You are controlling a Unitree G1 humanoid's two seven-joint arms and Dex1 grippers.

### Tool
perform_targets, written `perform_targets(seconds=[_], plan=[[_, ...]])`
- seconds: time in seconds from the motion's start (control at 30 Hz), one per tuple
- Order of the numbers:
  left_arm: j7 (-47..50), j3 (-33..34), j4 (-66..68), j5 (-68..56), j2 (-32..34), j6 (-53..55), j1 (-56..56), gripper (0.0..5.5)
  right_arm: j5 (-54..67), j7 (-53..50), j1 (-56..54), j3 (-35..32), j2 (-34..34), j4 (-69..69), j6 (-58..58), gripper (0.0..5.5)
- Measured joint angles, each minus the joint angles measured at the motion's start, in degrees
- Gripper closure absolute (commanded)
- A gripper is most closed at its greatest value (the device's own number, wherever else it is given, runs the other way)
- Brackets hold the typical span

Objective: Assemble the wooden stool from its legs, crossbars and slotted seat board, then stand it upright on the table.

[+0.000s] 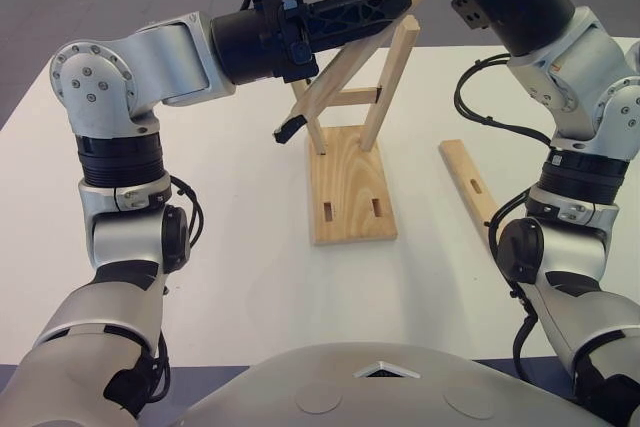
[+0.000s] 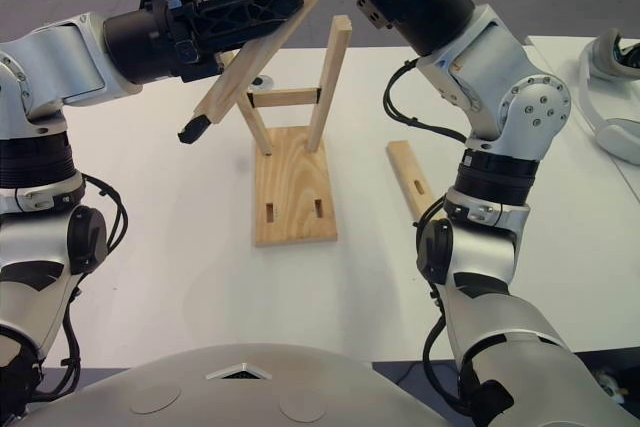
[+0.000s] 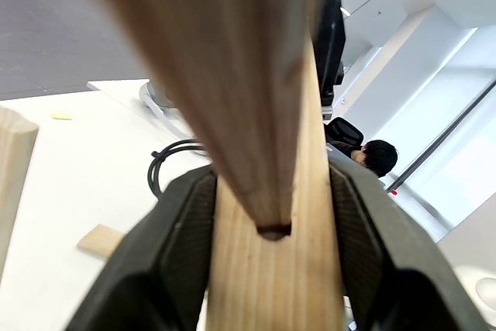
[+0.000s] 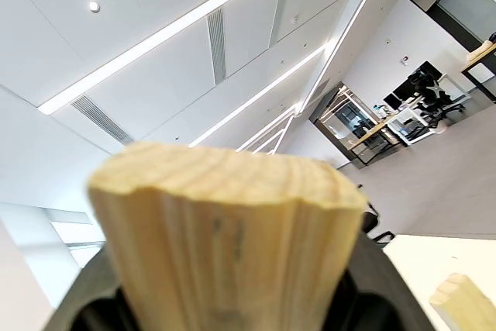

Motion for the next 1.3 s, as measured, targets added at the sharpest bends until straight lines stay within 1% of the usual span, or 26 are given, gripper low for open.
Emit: perform_targets(seconds=[0.27, 0.3, 0.47, 0.5, 0.53, 0.63, 0.7, 0.77, 0.83, 0.9, 1.0, 1.2, 1.23, 1.3], plan=[[-0.23, -0.8, -0.14, -0.06, 0.15, 0.04, 0.16, 3.45, 0.68, 1.04, 1.4, 0.21, -0.9, -0.45, 0.37, 3.46], [-0.23, -0.82, -0.1, -0.04, 0.15, 0.04, 0.16, 3.08, 0.68, 1.05, 1.43, 0.25, -0.91, -0.45, 0.35, 3.46], [0.22, -0.82, 0.13, 0.5, 0.13, -0.65, 0.56, 2.27, 0.67, 1.9, 1.87, 0.78, -0.94, -0.53, 1.38, 3.46], [0.3, -0.82, 0.13, 0.62, 0.09, -0.97, 0.95, 2.15, 0.64, 1.98, 1.89, 0.85, -0.94, -0.53, 1.44, 3.46], [0.3, -0.82, 0.09, 0.75, 0.08, -1.14, 1.46, 1.89, 0.55, 2.02, 1.9, 0.93, -0.95, -0.52, 1.5, 3.46], [0.28, -0.75, -0.34, 0.73, 0.19, -1.3, 3.57, 1.46, 0.26, 2.03, 2.03, 1.05, -1.02, -0.24, 1.59, 3.46], [0.66, -0.91, -2.97, 0.08, 0.62, -1.24, 7.78, 1.12, -0.3, 2.05, 2.12, 0.92, -1.8, 0.16, 1.58, 3.46], [2.07, -2.29, -7.54, -2.12, 1.6, -0.9, 14.51, 0.83, -1.47, 2.58, 2.07, 0.35, -2.93, 0.5, 1.6, 3.46], [2.06, -3.42, -11.4, -5.31, 4.51, 0.19, 20.77, 0.43, -1.73, 3.84, 1.42, -0.38, -3.44, 1.22, 1.42, 3.46], [-0.92, -2.98, -13.49, -6.38, 9.29, 1.83, 26.84, 0.12, -1.85, 5.05, 0.17, -1.63, -4.54, 2.0, 1.11, 3.46], [-4.58, -1.22, -12.92, -3.16, 12.64, 1.67, 28.35, 0.1, -1.96, 5.28, 0.07, -2.1, -5.28, 2.34, 0.9, 3.46], [-9.43, -1.2, -11.6, 5.19, 13.61, 0.9, 29.98, 0.1, -3.47, 6.0, 0.76, -0.97, -5.57, 1.82, 1.78, 3.47], [-10.42, -1.24, -11.73, 6.96, 13.75, 0.74, 30.26, 0.1, -4.88, 6.45, 0.9, -0.56, -6.0, 1.23, 1.9, 3.47], [-11.92, -1.33, -11.93, 9.97, 13.8, -0.3, 30.89, 0.1, -13.69, 7.21, 1.81, 2.25, -8.38, -2.18, 0.79, 3.47]])
